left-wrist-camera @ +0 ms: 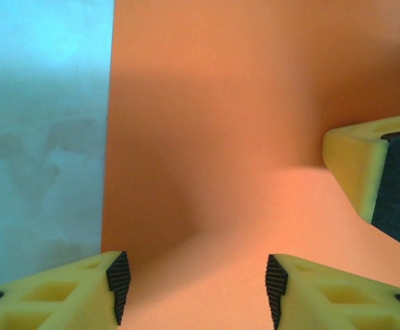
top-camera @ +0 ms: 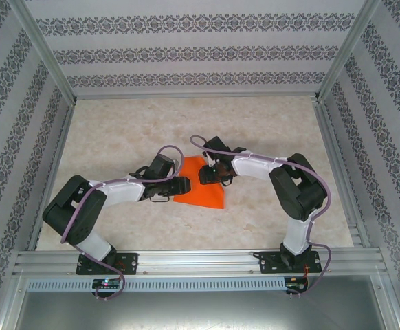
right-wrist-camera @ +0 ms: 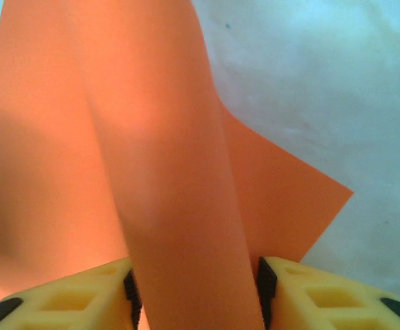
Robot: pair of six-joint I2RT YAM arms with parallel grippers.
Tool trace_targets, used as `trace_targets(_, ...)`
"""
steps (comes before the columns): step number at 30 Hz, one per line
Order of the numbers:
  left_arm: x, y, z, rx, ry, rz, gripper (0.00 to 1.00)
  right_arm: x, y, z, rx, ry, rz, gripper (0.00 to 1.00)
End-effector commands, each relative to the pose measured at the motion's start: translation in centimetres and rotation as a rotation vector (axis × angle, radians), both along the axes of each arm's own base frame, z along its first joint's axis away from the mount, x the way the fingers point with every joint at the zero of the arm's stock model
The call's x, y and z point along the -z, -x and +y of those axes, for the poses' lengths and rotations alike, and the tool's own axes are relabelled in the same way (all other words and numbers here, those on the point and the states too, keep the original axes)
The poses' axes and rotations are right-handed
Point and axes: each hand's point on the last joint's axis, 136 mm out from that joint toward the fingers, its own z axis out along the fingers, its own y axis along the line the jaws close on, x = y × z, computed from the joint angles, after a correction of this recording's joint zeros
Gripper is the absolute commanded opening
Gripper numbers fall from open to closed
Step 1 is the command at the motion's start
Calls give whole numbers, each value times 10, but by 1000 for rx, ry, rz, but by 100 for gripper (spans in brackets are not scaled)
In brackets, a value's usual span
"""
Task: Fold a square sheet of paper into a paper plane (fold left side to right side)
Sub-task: Pick up the square sheet of paper from the center of the table, then place a square sheet of paper at the center of the table.
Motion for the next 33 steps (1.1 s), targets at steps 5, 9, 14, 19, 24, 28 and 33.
trace_targets(5,-58,-13,13,-36,68,-129,72,-39,6,4,-39,-138,-50,31)
trace_targets(9,-99,-22,40,-86,168,-231,82,-71,5,2,-69,-270,-117,29)
trace_targets(14,-157,-23,48,-16,331,-388,90,-129,14,-5,-161,-431,-214,28)
trace_targets(19,-213,-13,26,170,456,-537,95,-196,38,-12,-269,-567,-314,28)
trace_targets(24,-253,-8,12,291,551,-640,98,-255,72,-13,-381,-664,-395,28)
trace_targets(28,-279,4,-5,414,629,-689,99,-286,90,-12,-427,-735,-417,28)
trace_targets(33,-292,20,-27,541,659,-706,100,-304,103,-8,-470,-801,-416,28)
